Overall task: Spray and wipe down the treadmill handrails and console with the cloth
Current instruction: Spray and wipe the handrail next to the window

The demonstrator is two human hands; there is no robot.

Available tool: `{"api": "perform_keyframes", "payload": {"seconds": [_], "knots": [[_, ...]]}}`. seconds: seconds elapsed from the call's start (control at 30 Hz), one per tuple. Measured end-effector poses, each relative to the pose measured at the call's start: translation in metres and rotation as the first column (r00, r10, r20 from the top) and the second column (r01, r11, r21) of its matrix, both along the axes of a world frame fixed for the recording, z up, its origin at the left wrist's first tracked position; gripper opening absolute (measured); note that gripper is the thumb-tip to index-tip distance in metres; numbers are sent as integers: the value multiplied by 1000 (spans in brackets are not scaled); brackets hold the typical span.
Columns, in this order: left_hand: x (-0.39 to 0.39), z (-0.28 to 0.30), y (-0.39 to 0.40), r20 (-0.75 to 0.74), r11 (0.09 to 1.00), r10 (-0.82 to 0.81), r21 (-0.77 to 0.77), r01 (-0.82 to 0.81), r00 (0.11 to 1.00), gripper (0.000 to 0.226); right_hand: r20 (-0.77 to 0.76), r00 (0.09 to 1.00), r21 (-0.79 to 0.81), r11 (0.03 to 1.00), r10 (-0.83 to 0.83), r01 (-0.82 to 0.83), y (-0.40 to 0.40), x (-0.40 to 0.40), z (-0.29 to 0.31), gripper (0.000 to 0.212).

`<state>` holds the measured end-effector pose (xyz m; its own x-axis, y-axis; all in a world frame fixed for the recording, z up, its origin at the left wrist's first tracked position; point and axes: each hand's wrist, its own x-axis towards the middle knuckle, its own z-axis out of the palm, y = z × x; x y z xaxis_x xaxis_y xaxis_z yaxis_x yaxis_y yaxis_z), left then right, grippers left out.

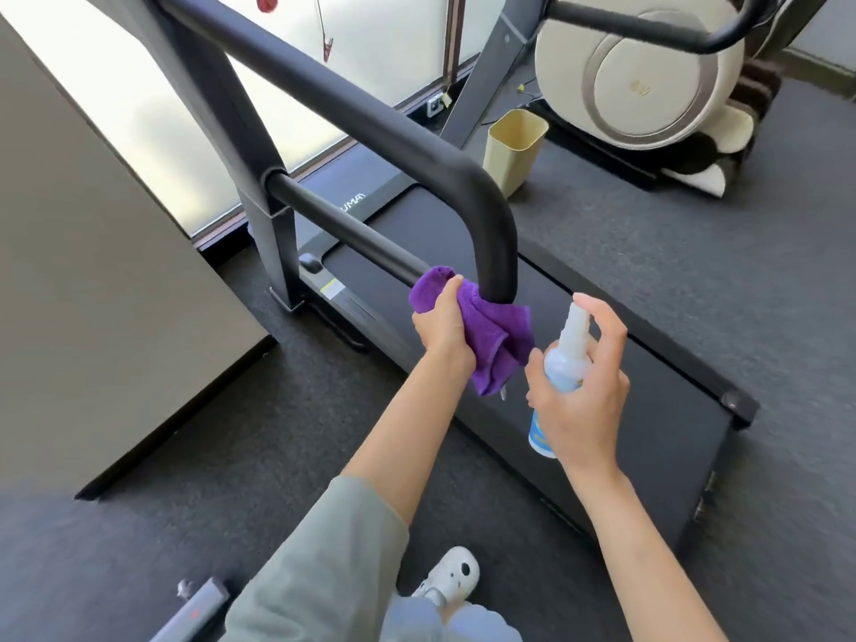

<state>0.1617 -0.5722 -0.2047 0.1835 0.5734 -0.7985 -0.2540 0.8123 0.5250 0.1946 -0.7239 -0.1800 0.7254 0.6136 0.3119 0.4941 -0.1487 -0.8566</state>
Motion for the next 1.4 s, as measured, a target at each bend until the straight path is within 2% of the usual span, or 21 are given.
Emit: {"api": "perform_keyframes", "payload": {"seconds": [0.07, 0.23, 0.47, 0.7, 0.8, 0.9, 0.97, 1.03, 1.1, 1.23, 1.33, 1.4], "knots": [[-2, -1, 9, 33, 1000, 20, -2, -20, 999, 43, -11, 1000, -15, 1000, 19, -20, 3, 2, -3, 73], [-3, -7, 45, -48, 985, 110, 136, -102, 993, 63, 1, 1000, 8, 1000, 7, -7, 18, 6, -1, 68], [-9, -14, 72, -7, 967, 171, 194, -167, 985, 61, 4, 1000, 54, 998, -19, 18, 33, 16, 4, 70], [2, -12, 35, -38, 976, 169, 147, -161, 985, 43, 7, 995, 92, 991, 99, -99, 36, 43, 2, 68], [12, -10, 10, 35, 964, 231, 130, -233, 972, 20, 31, 981, 114, 974, 192, -194, 36, 66, 4, 65], [27, -8, -18, 146, 881, 433, 139, -452, 890, 22, 70, 953, 127, 945, 294, -301, 28, 91, 11, 65], [40, -3, -38, 179, 786, 579, 135, -603, 795, 36, 82, 928, 123, 920, 363, -371, 19, 109, 15, 65], [54, 4, -57, 213, 696, 667, 166, -699, 714, 49, 103, 903, 101, 899, 417, -427, 11, 127, 17, 65], [69, 9, -74, 225, 605, 724, 249, -756, 653, 50, 122, 880, 92, 878, 458, -470, 3, 142, 19, 64], [95, 17, -88, 29, 493, 817, 485, -723, 576, 49, 117, 852, 94, 848, 511, -522, -11, 162, 20, 63], [102, 28, -84, -127, 465, 842, 664, -586, 524, 53, 122, 828, 94, 825, 547, -558, -16, 171, 16, 65], [101, 37, -78, -161, 418, 861, 765, -490, 482, 52, 118, 814, 101, 809, 568, -579, -18, 175, 15, 64]]}}
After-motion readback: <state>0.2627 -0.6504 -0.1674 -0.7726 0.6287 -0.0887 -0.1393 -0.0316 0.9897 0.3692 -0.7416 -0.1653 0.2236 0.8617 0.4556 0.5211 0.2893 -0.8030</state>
